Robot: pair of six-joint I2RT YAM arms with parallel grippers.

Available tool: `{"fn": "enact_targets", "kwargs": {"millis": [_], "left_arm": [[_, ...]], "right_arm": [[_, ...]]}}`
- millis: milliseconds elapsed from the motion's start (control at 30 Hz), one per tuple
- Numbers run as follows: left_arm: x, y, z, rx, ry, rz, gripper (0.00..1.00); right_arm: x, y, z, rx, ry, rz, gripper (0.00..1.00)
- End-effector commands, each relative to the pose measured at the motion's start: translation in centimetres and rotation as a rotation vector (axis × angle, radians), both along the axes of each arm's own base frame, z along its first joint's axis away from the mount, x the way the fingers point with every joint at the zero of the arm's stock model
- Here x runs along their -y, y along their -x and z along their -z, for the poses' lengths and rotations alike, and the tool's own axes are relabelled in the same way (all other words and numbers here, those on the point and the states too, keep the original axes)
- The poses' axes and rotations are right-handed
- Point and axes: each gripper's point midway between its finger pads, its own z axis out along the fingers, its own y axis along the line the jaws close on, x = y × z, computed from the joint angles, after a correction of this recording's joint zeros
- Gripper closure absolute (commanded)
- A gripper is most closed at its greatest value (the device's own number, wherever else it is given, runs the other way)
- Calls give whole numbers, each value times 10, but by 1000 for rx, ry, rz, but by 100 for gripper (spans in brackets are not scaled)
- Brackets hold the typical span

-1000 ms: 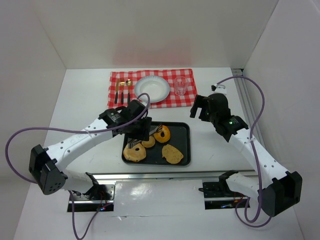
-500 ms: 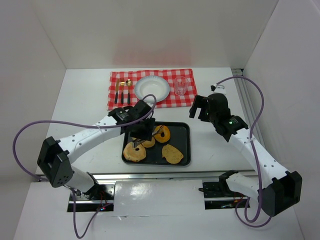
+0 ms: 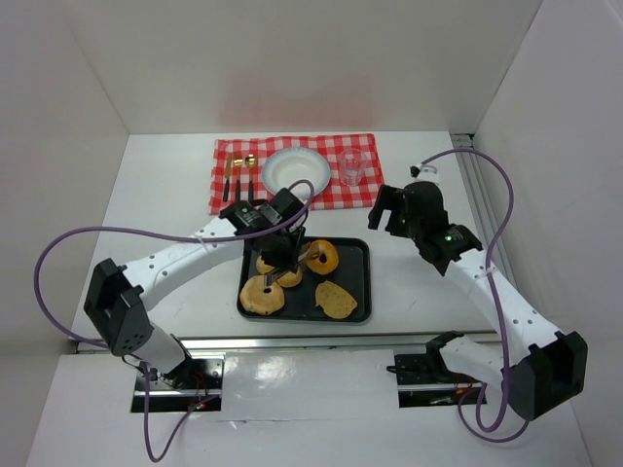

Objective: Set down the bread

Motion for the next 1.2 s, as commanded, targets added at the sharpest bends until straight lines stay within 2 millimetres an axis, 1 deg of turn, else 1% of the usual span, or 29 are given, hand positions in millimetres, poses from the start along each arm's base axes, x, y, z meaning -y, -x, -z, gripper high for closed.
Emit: {"fn": "enact_targets", "kwargs": {"millis": [0, 67, 167, 233, 267, 300, 333, 367, 400, 433, 467, 500, 567, 600, 633, 667, 700, 733, 767, 800, 833, 867, 900, 933, 967, 1000, 1067, 1100, 1167], "left_arm": [[6, -6, -43, 72, 54, 6, 86], [-2, -8, -56, 95, 53, -14, 88], [-22, -24, -74, 142, 26, -77, 95], [-39, -48, -91, 208, 19, -154, 97], [-44, -58, -99, 238, 28, -184, 97], [-47, -71, -106, 268, 34, -205, 97], [-53, -91, -113, 301, 69, -250, 97], [-54, -102, -117, 319, 87, -257, 97], [-55, -117, -112, 322, 85, -278, 97], [-60, -132, -119, 344, 102, -319, 97], [-58, -148, -123, 379, 126, -335, 97], [-57, -161, -112, 373, 118, -346, 95], [-64, -191, -114, 410, 125, -393, 95], [-64, -200, -108, 397, 121, -399, 95], [-63, -221, -95, 375, 118, -410, 95], [-58, -229, -88, 359, 119, -403, 95], [-60, -242, -92, 375, 127, -417, 94], [-56, -250, -69, 337, 102, -416, 94], [-58, -255, -61, 324, 106, -419, 92], [-52, -259, -57, 317, 127, -404, 91], [-54, -268, -45, 310, 120, -415, 88], [-54, -269, -38, 297, 112, -415, 85], [-50, -275, -38, 305, 127, -409, 80], [-49, -276, -32, 291, 119, -408, 75], [-49, -275, -18, 262, 100, -408, 67], [-50, -275, -21, 263, 101, -408, 62], [-51, -271, -12, 242, 93, -416, 59], [-51, -270, -24, 265, 108, -416, 58], [-52, -267, -32, 292, 92, -423, 56]], "right_arm": [[0, -5, -8, 19, -11, 11, 0], [-1, -8, -13, 39, -19, 11, 0], [-4, -10, -16, 53, -32, 1, 0], [-5, -12, -17, 53, -32, 1, 0], [-5, -14, -23, 66, -27, -5, 0], [-5, -13, -21, 58, -24, -5, 0], [-4, -13, -21, 59, -15, -10, 0], [-4, -13, -21, 59, -15, -10, 0], [-4, -13, -21, 59, -15, -10, 0], [-4, -13, -17, 58, -14, -10, 0], [-8, -13, -19, 63, -26, -26, 0], [-7, -12, -15, 54, -23, -26, 0], [-9, -10, -10, 40, -35, -29, 0], [-9, -10, -10, 40, -35, -29, 0], [-8, -9, -6, 31, -34, -16, 0], [-5, -7, -3, 30, -28, -7, 0], [-4, -6, 1, 22, -25, -7, 0], [-4, -6, 3, 23, -25, -7, 0], [-1, -6, 7, 15, -22, 2, 0], [0, -7, 7, 15, -26, 16, 0], [0, -8, 11, 2, -21, 16, 0], [0, -6, 13, -6, -17, 16, 0], [0, -6, 13, -6, -17, 16, 0], [0, -7, 16, -15, -14, 16, 0], [2, -6, 21, -23, -5, 24, 0], [2, -6, 21, -23, -5, 24, 0], [3, -8, 22, -21, -1, 31, 0], [3, -8, 22, -21, -1, 31, 0], [2, -8, 22, -23, -5, 24, 0]]}}
